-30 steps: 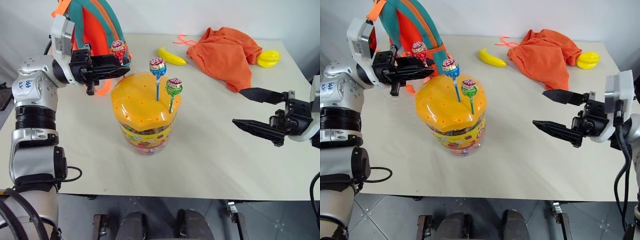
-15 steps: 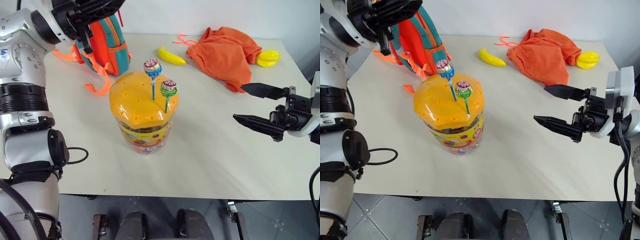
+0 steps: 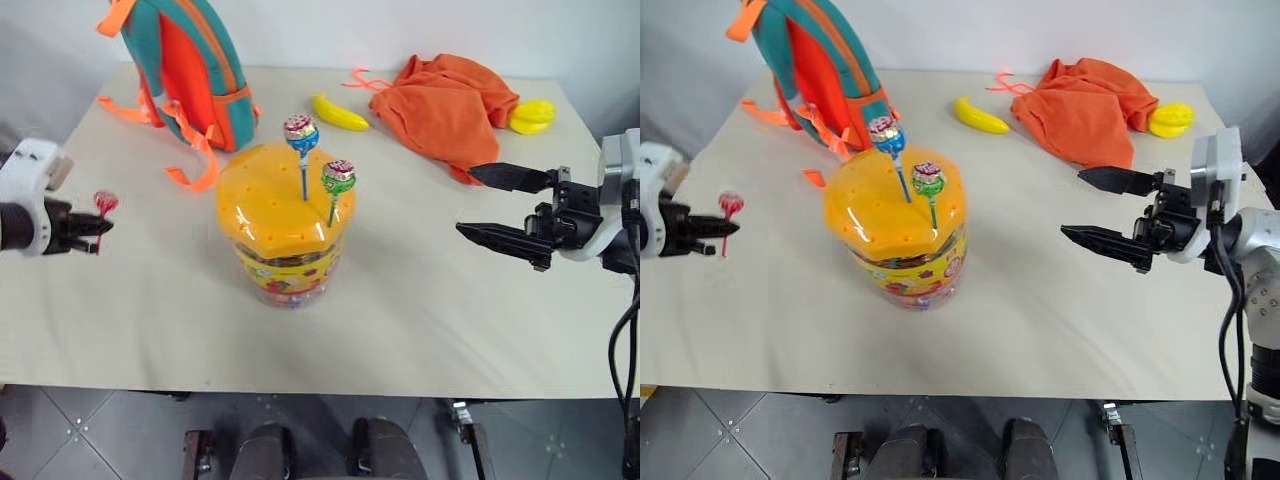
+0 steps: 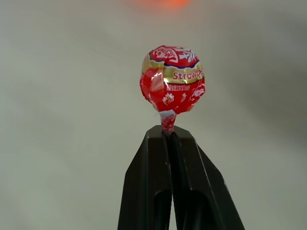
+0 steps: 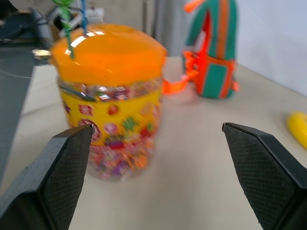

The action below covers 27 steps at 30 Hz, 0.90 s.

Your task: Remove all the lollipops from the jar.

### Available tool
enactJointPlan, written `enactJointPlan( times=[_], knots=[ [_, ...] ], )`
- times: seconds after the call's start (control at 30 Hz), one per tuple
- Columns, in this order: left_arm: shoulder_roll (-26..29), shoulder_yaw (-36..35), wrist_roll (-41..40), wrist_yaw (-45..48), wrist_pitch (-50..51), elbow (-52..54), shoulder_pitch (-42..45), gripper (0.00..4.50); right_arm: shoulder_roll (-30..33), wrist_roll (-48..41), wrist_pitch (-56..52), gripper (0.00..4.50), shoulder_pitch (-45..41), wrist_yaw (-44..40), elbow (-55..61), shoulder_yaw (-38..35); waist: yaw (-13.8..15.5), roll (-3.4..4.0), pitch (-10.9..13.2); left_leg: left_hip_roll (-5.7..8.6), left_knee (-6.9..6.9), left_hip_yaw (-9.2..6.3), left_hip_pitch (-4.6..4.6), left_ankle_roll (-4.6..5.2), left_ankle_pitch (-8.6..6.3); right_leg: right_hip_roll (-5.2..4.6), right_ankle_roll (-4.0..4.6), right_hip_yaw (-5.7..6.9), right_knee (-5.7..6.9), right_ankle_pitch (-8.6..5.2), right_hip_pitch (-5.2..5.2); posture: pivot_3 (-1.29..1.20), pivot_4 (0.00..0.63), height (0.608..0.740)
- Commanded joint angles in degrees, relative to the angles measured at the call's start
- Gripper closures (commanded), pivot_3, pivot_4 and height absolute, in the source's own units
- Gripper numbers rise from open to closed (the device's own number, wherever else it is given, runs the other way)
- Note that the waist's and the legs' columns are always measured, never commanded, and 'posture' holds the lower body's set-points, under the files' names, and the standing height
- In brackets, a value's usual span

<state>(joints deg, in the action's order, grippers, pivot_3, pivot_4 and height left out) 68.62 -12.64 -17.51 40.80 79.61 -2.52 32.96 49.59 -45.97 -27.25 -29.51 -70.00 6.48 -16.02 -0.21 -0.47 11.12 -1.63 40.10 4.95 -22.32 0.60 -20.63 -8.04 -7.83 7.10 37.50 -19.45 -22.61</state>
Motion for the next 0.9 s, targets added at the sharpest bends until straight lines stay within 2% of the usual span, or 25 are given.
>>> enactJointPlan(
  times=[0.03,0.23,0.33,0.57,0.73,0.9],
  knots=[
    [1.44,-2.57,2.51,-4.12,3.27,-0.14,-4.69,4.47,0.21,-1.43,0.07,0.00,-1.36,-2.04,0.91,-0.69,0.45,0.00,0.00,0.01,-0.01,0.07,0.00,0.00,0.00,0.00,0.00,0.00,-0.01,0.00,0.00,0.00,0.150,0.740],
    [1.79,-2.11,3.01,-7.37,6.14,-3.74,-7.01,4.47,-1.16,-2.39,-1.06,0.00,-3.33,-0.69,2.94,-0.49,1.43,-0.15,-0.05,0.01,0.02,0.19,0.00,-0.01,-0.01,0.01,0.00,-0.03,-0.03,0.00,0.00,0.00,0.150,0.740],
    [2.58,-0.67,2.39,-7.30,7.76,-4.56,-7.24,3.74,-1.63,-2.13,-1.36,0.00,-3.43,-0.10,3.25,-0.63,1.42,-0.15,-0.05,0.01,0.01,0.22,0.01,-0.02,-0.01,0.02,0.00,-0.02,-0.03,0.00,-0.02,0.00,0.150,0.740],
    [3.37,0.60,0.54,-6.37,9.02,-3.16,-4.27,1.55,-1.37,-1.13,-1.11,0.00,-2.88,-0.07,2.53,-1.01,1.43,-0.15,-0.05,0.01,-0.01,0.28,0.01,-0.03,-0.01,0.02,0.00,-0.02,-0.03,0.00,-0.04,0.00,0.150,0.740],
    [6.66,2.13,-3.57,-2.50,9.19,2.12,1.36,0.02,-0.26,-0.62,-1.38,0.00,-3.71,-0.73,2.27,-0.89,1.46,-0.18,-0.05,0.01,-0.01,0.28,0.01,-0.03,-0.02,0.01,0.00,-0.04,-0.02,0.00,-0.04,0.00,0.150,0.740],
    [5.93,1.13,-7.52,0.98,5.73,3.69,8.41,0.02,1.10,-0.97,-3.13,0.00,-4.61,-0.93,2.55,-0.58,1.38,-0.18,-0.05,0.01,-0.02,0.33,0.04,-0.04,-0.02,0.02,0.00,-0.06,-0.03,0.00,-0.05,0.00,0.150,0.740]
  ],
)
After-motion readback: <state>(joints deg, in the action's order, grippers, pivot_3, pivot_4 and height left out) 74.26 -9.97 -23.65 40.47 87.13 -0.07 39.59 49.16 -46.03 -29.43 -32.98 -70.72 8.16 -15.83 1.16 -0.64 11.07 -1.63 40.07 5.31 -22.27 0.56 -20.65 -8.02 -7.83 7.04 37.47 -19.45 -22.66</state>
